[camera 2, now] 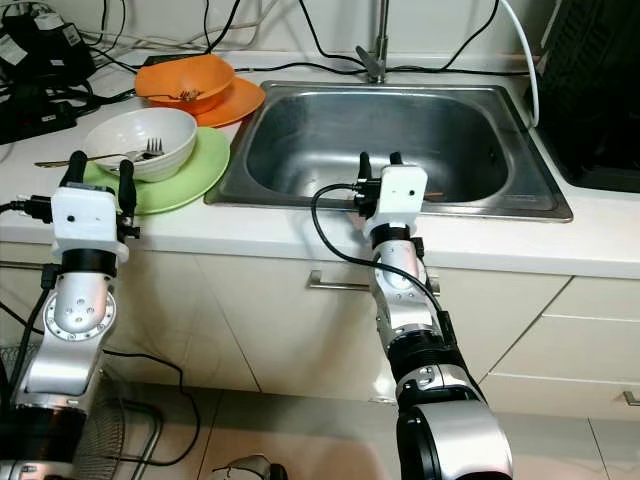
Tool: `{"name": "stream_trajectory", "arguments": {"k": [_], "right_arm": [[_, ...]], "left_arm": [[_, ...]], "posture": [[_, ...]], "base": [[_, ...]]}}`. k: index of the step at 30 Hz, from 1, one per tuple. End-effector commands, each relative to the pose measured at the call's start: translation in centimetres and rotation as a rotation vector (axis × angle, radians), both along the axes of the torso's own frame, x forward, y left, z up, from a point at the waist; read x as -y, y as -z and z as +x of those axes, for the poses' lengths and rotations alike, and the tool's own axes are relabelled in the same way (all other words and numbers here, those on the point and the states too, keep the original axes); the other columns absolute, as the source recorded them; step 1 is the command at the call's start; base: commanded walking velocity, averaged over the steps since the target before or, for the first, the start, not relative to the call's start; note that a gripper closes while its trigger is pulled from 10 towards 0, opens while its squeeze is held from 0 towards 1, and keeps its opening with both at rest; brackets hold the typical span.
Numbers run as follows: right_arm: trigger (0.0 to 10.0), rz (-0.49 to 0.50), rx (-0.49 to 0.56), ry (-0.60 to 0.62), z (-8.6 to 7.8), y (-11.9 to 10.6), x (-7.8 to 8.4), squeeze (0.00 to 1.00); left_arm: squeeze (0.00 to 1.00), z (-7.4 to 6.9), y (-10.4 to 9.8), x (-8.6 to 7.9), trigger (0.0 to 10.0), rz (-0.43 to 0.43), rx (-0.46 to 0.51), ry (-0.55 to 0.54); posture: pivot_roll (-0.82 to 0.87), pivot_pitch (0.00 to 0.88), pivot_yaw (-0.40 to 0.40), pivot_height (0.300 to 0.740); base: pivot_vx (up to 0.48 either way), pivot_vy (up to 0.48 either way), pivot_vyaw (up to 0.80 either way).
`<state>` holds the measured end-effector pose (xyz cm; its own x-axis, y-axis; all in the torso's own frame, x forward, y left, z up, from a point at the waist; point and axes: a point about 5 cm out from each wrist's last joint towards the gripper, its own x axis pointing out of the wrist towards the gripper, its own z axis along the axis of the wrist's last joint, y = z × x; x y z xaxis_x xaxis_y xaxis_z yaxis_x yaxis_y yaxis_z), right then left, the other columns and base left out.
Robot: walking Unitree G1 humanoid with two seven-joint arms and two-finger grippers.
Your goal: Kitchen organization
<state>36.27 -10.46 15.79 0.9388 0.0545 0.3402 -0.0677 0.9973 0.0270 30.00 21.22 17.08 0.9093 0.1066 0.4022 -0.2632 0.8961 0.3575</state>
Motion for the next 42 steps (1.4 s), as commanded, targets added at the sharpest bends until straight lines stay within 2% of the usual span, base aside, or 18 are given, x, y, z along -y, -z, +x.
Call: {"name": "stream_trajectory", "arguments": {"k": [1,8,19,21,25,29,36,42], "right_arm": [[10.0,0.004,0.018,0.001,-0.2,-0.2,-0.1,0.00],[10.0,-0.005,0.017,-0.011,-0.6,0.1,-0.5,0.00],[10.0,-0.010,-0.015,-0.017,-0.5,0.6,-0.8,0.00],[10.0,-0.006,-0.004,-0.007,-0.4,0.3,-0.6,0.00],[10.0,-0.005,-0.001,-0.002,-0.4,0.2,-0.4,0.00],[10.0,0.000,-0.001,0.008,-0.4,0.3,-0.3,0.00],[10.0,0.002,-0.003,0.024,-0.4,0.3,0.0,0.00],[10.0,0.003,-0.004,0.024,-0.4,0.3,-0.1,0.00]], "left_arm": [[0.00,-0.2,0.2,-0.1,10.0,0.016,-0.006,0.004],[0.00,0.0,-0.2,-0.3,10.0,0.018,0.009,-0.005],[0.00,1.3,-1.1,-1.4,10.0,0.027,0.011,-0.020],[0.00,1.9,-1.1,-1.9,10.0,-0.064,-0.005,-0.011],[0.00,2.2,-0.7,-2.0,10.0,-0.109,-0.029,-0.006],[0.00,2.6,-0.4,-2.6,10.0,-0.210,-0.032,-0.023],[0.00,3.3,-0.1,-2.7,10.0,-0.264,-0.065,0.006],[0.00,3.6,0.1,-2.6,10.0,-0.279,-0.075,0.010]], "posture": [[0.19,0.032,0.039,0.740],[0.20,0.032,0.029,0.740],[0.20,0.022,0.025,0.740],[0.19,0.020,0.028,0.740],[0.19,0.020,0.031,0.740],[0.18,0.018,0.033,0.740],[0.18,0.017,0.038,0.740],[0.17,0.014,0.040,0.740]], "base": [[0.000,0.000,0.00],[0.000,0.000,0.00],[0.000,0.000,0.00],[0.000,0.000,0.00],[0.000,0.000,0.00],[0.000,0.000,0.00],[0.000,0.000,0.00],[0.000,0.000,0.00]]}}
